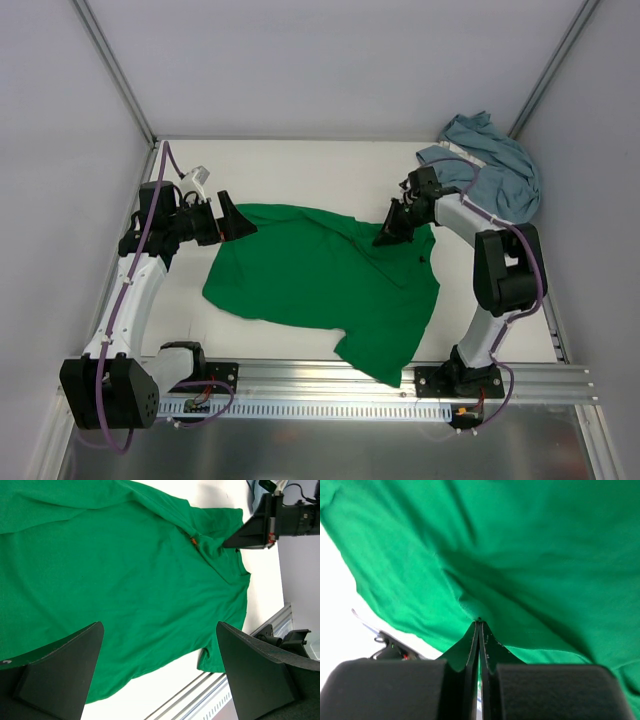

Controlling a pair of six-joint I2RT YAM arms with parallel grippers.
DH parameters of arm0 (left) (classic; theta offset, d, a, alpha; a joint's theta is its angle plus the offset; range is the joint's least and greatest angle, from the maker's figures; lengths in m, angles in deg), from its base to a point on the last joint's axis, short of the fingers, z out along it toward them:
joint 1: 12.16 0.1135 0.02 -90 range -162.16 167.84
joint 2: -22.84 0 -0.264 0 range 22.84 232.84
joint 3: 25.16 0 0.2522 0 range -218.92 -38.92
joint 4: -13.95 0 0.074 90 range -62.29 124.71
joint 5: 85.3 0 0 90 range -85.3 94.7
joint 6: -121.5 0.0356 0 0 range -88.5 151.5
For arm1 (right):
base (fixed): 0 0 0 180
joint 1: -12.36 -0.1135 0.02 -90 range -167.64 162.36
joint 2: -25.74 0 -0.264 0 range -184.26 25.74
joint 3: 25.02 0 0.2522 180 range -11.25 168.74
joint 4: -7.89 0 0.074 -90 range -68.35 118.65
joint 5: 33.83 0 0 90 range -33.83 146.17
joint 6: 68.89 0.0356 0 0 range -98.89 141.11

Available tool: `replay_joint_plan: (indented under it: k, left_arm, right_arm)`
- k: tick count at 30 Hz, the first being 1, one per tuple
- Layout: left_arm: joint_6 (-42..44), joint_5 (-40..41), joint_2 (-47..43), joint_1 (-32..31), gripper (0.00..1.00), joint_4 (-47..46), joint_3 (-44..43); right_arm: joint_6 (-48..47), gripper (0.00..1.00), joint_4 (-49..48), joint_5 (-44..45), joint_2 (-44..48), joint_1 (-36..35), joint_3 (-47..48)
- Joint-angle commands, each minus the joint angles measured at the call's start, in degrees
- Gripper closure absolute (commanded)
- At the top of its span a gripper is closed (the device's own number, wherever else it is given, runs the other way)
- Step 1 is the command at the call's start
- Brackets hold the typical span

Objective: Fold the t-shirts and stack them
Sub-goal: Fold the flattened tshirt in 1/3 of the way

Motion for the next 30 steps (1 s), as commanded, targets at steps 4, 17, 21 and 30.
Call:
replay_joint_plan:
  k: [4, 17, 21, 30]
  left_arm:
    - [-0.3, -0.17, -0.06, 0.11, 0.01, -2.17, 0.51]
    - [0.05, 0.97, 0.55, 0.11, 0.01, -2.7, -0.37]
    - [1.46, 4.83, 1.43, 0.11, 0.01, -3.32, 0.06]
    - [1.73, 3.98, 22.49, 6.95, 0.19, -2.95, -6.52]
  right_arm:
    - [-1.42, 1.0, 0.8, -4.76, 5.74, -2.76, -4.73]
    - [1.39, 0.43, -5.45, -8.46, 6.18, -15.24, -13.0]
    - [1.57, 0.4, -4.75, -7.58, 9.08, -15.69, -13.44]
    - [-0.98, 0.39, 3.69, -2.22, 19.71, -15.69, -10.01]
